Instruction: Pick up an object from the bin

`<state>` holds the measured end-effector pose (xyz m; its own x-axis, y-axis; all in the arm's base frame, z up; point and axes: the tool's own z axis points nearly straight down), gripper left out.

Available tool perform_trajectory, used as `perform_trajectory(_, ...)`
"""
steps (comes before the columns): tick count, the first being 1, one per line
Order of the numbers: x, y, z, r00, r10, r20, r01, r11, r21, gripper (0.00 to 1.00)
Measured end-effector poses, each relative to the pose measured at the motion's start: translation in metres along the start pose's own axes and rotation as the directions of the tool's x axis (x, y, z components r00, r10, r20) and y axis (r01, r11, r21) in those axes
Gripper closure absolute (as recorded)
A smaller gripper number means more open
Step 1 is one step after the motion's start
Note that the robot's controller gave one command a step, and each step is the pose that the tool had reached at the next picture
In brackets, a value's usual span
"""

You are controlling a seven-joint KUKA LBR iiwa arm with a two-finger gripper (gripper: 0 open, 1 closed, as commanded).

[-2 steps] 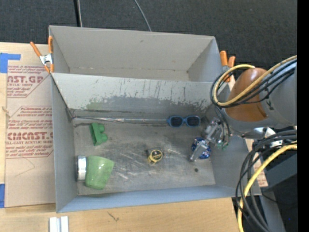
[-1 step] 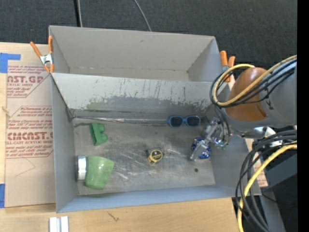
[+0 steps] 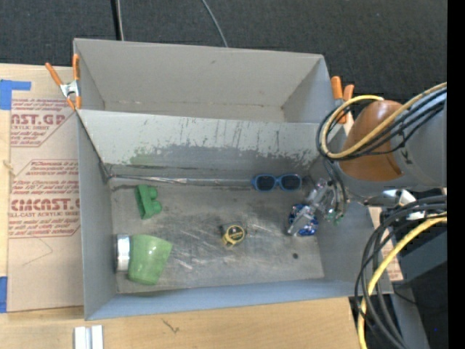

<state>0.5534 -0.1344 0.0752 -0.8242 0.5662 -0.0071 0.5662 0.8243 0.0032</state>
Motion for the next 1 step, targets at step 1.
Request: perform_trajectory(1,-0.002,0.0019,-0.0748,1.0,-0.002,0.0,0.002,1.0,0.0,1.0)
